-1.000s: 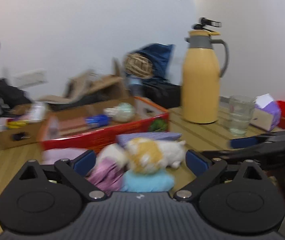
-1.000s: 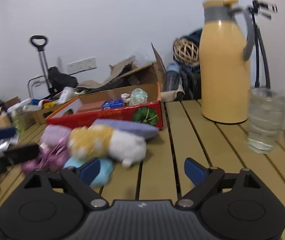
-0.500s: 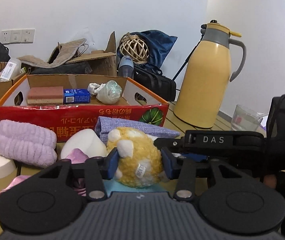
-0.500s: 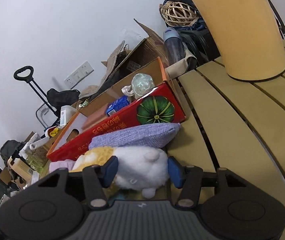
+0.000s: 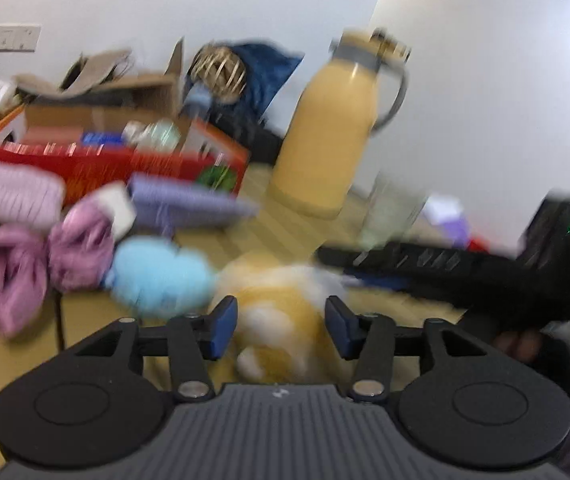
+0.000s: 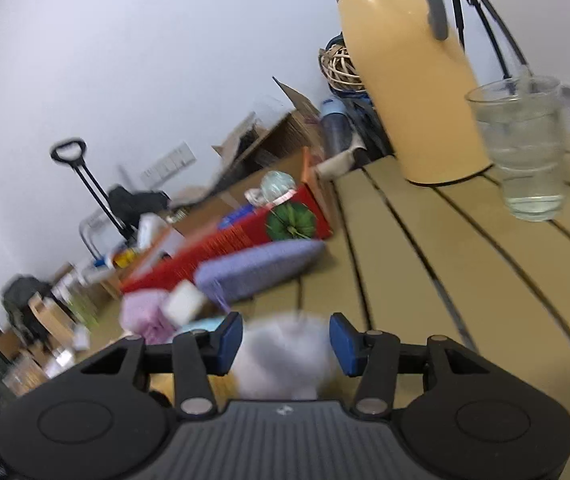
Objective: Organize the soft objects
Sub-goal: 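Close the left gripper on the plush's yellow body while the right gripper grasps it too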
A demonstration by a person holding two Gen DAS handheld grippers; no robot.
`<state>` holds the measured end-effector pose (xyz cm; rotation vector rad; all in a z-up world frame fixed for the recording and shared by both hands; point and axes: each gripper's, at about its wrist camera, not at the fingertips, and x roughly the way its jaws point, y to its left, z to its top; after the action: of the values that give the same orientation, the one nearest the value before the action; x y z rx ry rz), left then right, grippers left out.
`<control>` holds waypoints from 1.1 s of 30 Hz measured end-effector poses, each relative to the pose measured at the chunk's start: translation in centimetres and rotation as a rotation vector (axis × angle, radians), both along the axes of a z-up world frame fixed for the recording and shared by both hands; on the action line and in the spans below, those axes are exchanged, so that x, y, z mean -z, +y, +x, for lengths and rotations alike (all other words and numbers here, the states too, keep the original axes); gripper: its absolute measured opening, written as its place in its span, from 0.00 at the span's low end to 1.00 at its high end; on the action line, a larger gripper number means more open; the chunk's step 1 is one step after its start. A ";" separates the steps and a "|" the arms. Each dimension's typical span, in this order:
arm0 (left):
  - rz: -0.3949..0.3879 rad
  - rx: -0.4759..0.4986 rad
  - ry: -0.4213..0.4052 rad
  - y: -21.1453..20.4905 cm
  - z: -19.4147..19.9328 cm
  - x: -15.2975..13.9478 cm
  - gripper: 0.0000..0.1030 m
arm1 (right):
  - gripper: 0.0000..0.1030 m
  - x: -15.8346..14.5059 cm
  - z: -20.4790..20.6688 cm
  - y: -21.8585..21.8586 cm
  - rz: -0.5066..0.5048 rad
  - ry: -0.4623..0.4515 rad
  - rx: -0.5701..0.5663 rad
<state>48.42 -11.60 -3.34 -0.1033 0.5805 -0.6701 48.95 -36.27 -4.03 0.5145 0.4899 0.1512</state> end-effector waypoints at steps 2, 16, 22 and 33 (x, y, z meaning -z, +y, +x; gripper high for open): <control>0.047 -0.020 -0.007 -0.1 -0.5 0.6 0.72 | 0.47 0.0 -0.3 0.0 -0.029 -0.001 0.014; 0.135 -0.239 -0.035 3.4 0.9 0.4 0.67 | 0.18 -0.8 -2.1 2.1 -0.198 0.058 -0.176; 0.065 -0.258 0.077 3.9 5.1 1.3 0.65 | 0.19 0.1 -4.5 8.5 -0.108 0.045 -0.470; -0.144 -0.088 0.142 7.7 -1.7 -1.1 0.84 | 0.38 -2.3 -3.7 4.8 -0.112 -0.060 -0.245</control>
<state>46.69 -3.95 -2.21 -0.3109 0.6603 -0.6217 45.24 -31.48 -1.75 0.3381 0.4987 0.3709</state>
